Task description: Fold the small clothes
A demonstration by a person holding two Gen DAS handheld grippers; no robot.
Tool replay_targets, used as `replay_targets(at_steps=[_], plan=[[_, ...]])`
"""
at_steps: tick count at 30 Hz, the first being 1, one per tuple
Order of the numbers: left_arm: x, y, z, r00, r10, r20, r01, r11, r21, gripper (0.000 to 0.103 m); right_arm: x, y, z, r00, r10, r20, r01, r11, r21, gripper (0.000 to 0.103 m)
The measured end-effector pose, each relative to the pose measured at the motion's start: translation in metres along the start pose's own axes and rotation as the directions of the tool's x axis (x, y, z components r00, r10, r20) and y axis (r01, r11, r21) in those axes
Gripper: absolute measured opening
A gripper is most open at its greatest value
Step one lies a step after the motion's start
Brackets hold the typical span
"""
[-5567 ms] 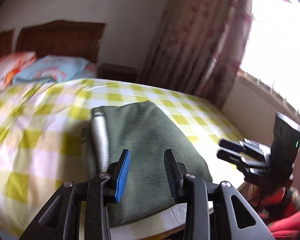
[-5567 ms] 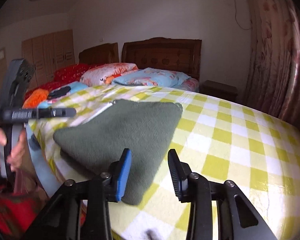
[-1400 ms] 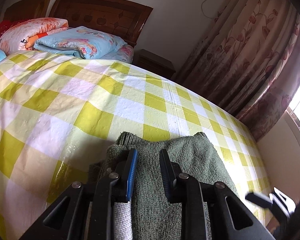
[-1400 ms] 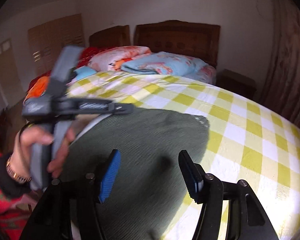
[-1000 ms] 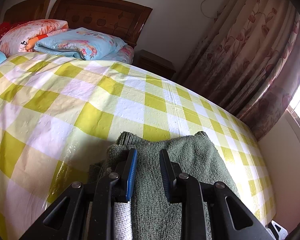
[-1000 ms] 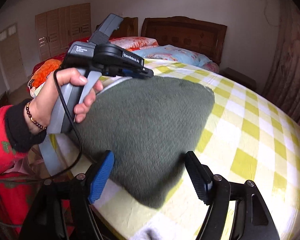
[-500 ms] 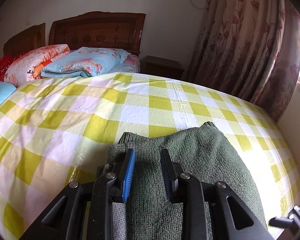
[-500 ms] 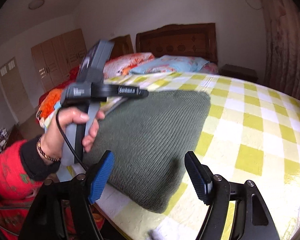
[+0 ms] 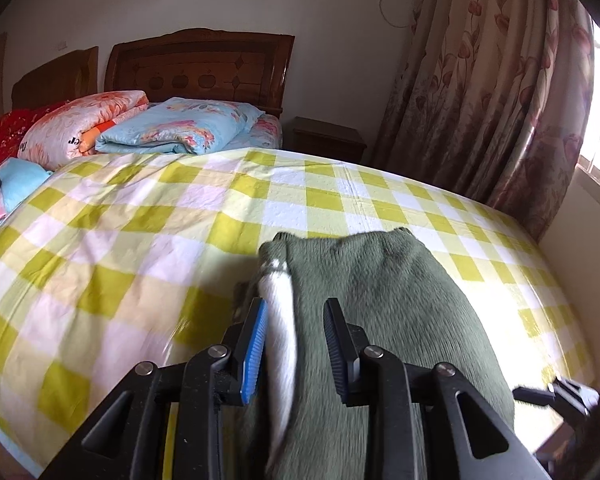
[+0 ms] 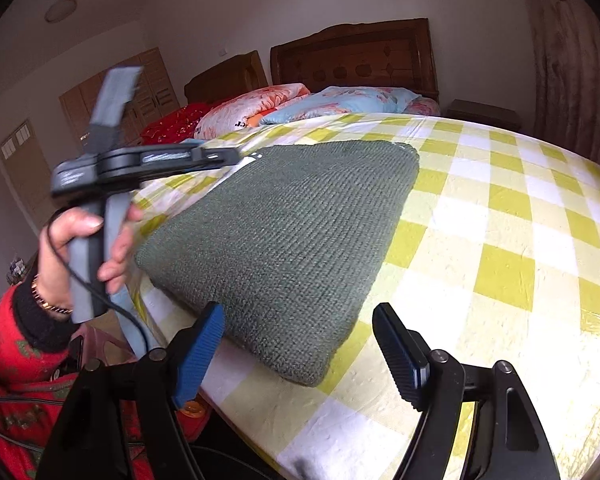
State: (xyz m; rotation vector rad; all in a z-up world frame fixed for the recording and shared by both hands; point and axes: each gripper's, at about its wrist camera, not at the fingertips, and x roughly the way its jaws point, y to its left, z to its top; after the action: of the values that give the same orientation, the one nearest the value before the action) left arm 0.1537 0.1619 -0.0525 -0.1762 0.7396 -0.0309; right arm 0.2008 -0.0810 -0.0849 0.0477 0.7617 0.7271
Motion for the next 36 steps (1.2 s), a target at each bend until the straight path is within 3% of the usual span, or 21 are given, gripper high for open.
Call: replay_targets(at_steps=[4,5,7,8,9,11,13,15,18,22,28,36], plan=[[-0.056,0.006,-0.03,0.997,-0.04,0.06,0.038,0.999,0.039,0.034,-0.035,0.005,-0.004,0.992,-0.098,0.082,0.101,0.994,-0.033,0.103],[-0.072,0.005,-0.041,0.995,-0.035,0.095,0.029,0.997,0.067,0.042,-0.045,0.008,-0.007,0.986,-0.133,0.105,0.138,0.989,-0.048,0.103],[-0.095,0.001,-0.058,0.986,0.005,0.168,-0.021,0.995,0.093,0.067,-0.062,0.017,-0.015,0.966,-0.208,0.154,0.222,0.972,-0.079,0.103],[-0.107,-0.001,-0.068,0.976,0.029,0.214,-0.049,0.995,0.09,0.086,-0.069,0.021,-0.019,0.956,-0.234,0.175,0.252,0.963,-0.09,0.103],[-0.115,-0.003,-0.076,0.967,0.049,0.249,-0.07,0.995,0.078,0.095,-0.076,0.025,-0.025,0.945,-0.261,0.197,0.284,0.954,-0.097,0.103],[-0.123,-0.01,-0.087,0.956,0.085,0.28,-0.108,0.992,0.068,0.096,-0.087,0.029,-0.032,0.925,-0.306,0.224,0.332,0.94,-0.085,0.103],[-0.124,-0.024,-0.092,0.95,0.108,0.294,-0.154,0.978,0.141,0.096,-0.098,0.029,-0.04,0.918,-0.327,0.223,0.346,0.937,-0.049,0.103],[-0.12,-0.041,-0.094,0.935,0.185,0.301,-0.254,0.945,0.206,0.096,-0.103,0.025,-0.041,0.921,-0.325,0.212,0.335,0.942,-0.008,0.103],[-0.118,-0.059,-0.1,0.894,0.277,0.351,-0.376,0.891,0.254,0.096,-0.106,0.023,-0.048,0.926,-0.326,0.19,0.327,0.945,0.023,0.103],[-0.12,-0.067,-0.107,0.92,0.192,0.341,-0.301,0.905,0.302,0.096,-0.094,0.026,-0.045,0.935,-0.31,0.176,0.311,0.95,0.02,0.103],[-0.113,-0.065,-0.107,0.94,0.167,0.298,-0.258,0.919,0.298,0.096,-0.084,0.047,-0.045,0.936,-0.308,0.172,0.326,0.942,-0.083,0.103],[-0.111,-0.061,-0.107,0.945,0.16,0.286,-0.243,0.927,0.286,0.096,-0.08,0.055,-0.046,0.94,-0.3,0.164,0.321,0.939,-0.122,0.103]])
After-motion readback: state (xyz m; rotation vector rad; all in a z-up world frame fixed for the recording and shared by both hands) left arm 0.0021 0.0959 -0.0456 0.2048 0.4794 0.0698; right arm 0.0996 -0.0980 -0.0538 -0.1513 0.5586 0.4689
